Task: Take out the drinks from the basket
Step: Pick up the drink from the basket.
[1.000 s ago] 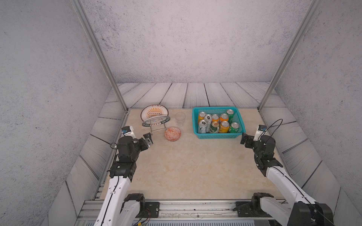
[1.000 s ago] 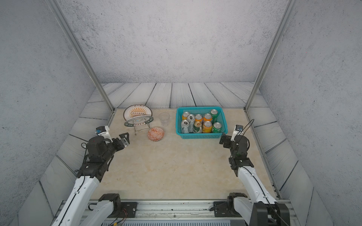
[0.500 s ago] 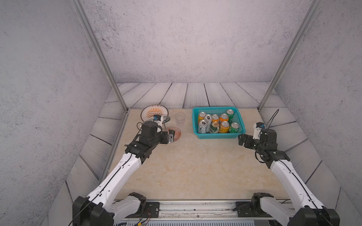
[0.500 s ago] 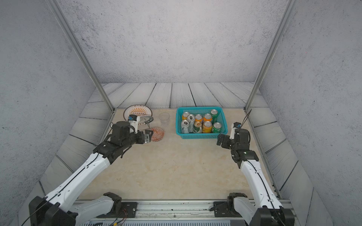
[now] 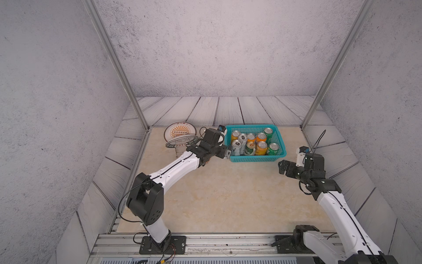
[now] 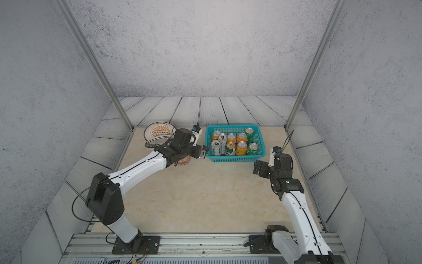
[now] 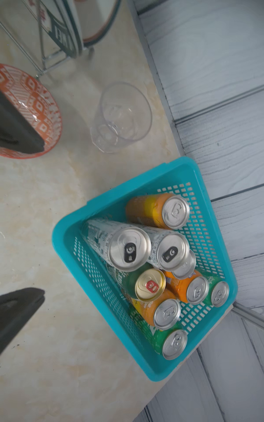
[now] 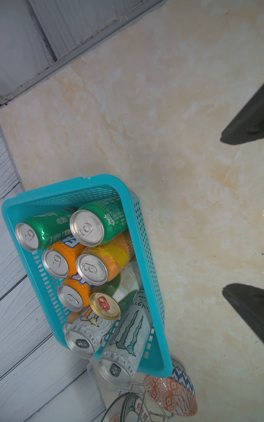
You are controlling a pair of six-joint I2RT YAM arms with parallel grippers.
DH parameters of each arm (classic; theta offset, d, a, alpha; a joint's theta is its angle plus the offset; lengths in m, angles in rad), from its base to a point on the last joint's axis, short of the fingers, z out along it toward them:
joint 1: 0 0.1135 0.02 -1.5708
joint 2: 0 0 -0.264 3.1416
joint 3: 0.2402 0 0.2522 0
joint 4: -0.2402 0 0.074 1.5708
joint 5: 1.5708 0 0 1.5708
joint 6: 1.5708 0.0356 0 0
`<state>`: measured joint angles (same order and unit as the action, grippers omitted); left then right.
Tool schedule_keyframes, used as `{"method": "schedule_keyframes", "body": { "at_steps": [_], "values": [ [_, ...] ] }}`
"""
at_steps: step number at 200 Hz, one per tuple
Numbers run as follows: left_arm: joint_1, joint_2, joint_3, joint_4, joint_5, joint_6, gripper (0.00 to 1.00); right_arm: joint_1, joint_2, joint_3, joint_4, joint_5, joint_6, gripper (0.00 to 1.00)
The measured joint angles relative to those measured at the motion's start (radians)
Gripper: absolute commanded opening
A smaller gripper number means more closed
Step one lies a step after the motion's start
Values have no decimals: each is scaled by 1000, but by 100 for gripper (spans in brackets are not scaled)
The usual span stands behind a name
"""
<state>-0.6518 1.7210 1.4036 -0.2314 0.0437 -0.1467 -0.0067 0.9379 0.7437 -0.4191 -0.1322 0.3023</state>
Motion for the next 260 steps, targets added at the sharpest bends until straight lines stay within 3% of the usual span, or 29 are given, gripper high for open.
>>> {"method": "schedule_keyframes", "body": {
  "at_steps": [90, 130, 169, 260],
  "values": [
    [-31, 349, 345, -9, 10, 69, 99, 0, -52, -8, -27, 11, -6, 100],
    [-33, 449, 431, -44, 15, 90, 98, 0, -59, -17, -37, 27, -19, 99],
    [-39, 481, 452, -80, 12, 103, 88, 0, -59, -23, -37, 32, -25, 99],
    [-40, 500, 504, -145, 15, 131, 52, 0, -59, -27, -39, 39, -30, 99]
  ]
}}
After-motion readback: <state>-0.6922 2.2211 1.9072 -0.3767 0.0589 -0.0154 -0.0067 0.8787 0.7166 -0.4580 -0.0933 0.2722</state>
